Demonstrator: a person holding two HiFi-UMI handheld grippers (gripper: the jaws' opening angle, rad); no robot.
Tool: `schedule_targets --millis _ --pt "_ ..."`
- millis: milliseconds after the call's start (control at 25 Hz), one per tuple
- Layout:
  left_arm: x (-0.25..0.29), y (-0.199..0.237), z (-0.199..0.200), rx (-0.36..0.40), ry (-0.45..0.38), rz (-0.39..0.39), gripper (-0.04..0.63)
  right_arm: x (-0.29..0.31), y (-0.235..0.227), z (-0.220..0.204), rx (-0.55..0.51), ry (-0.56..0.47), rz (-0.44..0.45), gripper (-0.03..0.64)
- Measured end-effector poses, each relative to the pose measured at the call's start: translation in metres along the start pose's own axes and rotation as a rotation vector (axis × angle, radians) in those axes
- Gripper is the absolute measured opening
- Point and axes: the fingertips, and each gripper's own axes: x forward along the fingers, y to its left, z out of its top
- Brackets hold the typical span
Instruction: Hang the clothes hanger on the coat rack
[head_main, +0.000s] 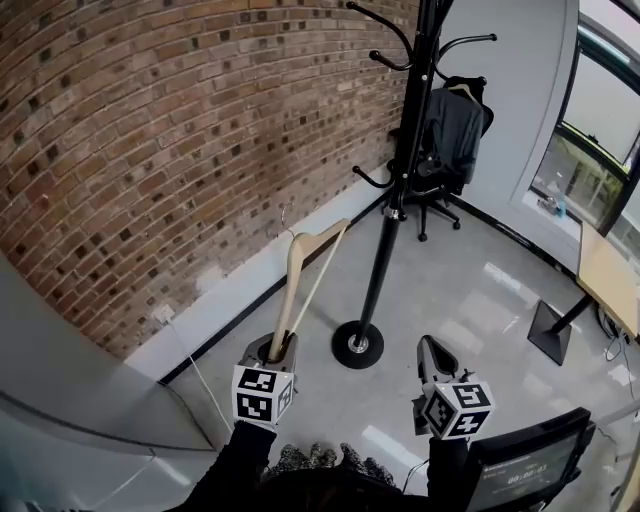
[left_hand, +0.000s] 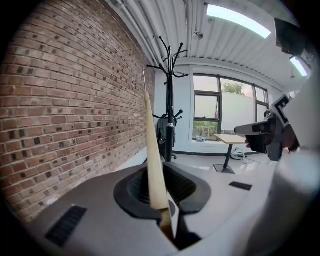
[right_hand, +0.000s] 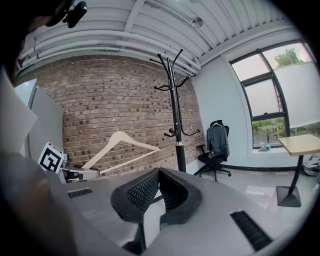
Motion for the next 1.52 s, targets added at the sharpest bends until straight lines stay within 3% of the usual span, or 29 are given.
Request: schedule_targets --millis 280,680,1520 --pt "0.032 0.004 0.012 0.042 0.001 -0.044 0.043 0.022 -0.011 0.002 0.018 -0.012 -0.036 0.009" --pt "0.076 0.004 0.012 0.033 0.026 -0.062 0.043 0.048 -0.034 0.001 0.025 0.023 -0.051 0.009" --pt "0.196 0.009 0.038 0.100 0.078 -0.052 0.042 0.151 -0.110 0.029 0.035 0.037 -0.001 0.009"
